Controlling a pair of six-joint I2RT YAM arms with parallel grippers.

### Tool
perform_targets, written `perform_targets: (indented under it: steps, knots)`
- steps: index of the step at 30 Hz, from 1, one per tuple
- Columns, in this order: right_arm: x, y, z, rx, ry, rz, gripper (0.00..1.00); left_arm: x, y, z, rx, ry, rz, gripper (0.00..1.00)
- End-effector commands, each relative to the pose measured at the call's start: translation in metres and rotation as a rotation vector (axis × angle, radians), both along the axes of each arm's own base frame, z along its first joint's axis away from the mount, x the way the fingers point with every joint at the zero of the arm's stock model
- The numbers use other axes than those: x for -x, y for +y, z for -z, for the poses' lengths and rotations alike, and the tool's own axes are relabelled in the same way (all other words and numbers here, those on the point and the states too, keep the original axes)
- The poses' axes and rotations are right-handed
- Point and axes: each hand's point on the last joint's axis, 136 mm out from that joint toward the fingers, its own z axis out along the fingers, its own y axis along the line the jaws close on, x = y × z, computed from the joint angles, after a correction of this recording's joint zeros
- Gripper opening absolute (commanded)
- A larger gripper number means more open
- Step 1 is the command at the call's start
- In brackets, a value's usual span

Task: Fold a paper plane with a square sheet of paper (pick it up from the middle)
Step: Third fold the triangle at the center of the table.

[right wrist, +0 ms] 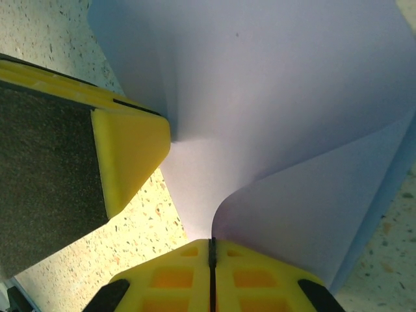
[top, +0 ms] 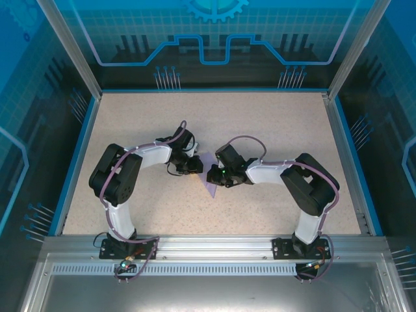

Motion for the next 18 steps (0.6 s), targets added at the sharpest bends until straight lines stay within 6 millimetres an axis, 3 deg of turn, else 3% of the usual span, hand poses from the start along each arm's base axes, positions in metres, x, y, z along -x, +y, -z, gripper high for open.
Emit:
perform_targets:
  steps: [1,18]
  knots:
    - [0.0013,0.0014,0.0092,0.014,0.008,0.021,0.08,0.0164,0.0107,0.0237,-0.044,0.067,0.008,0.2]
    - [-0.0006,0.002,0.0167,0.028,0.012,0.036,0.09,0.0203,0.0118,0.0273,-0.043,0.077,0.011,0.2]
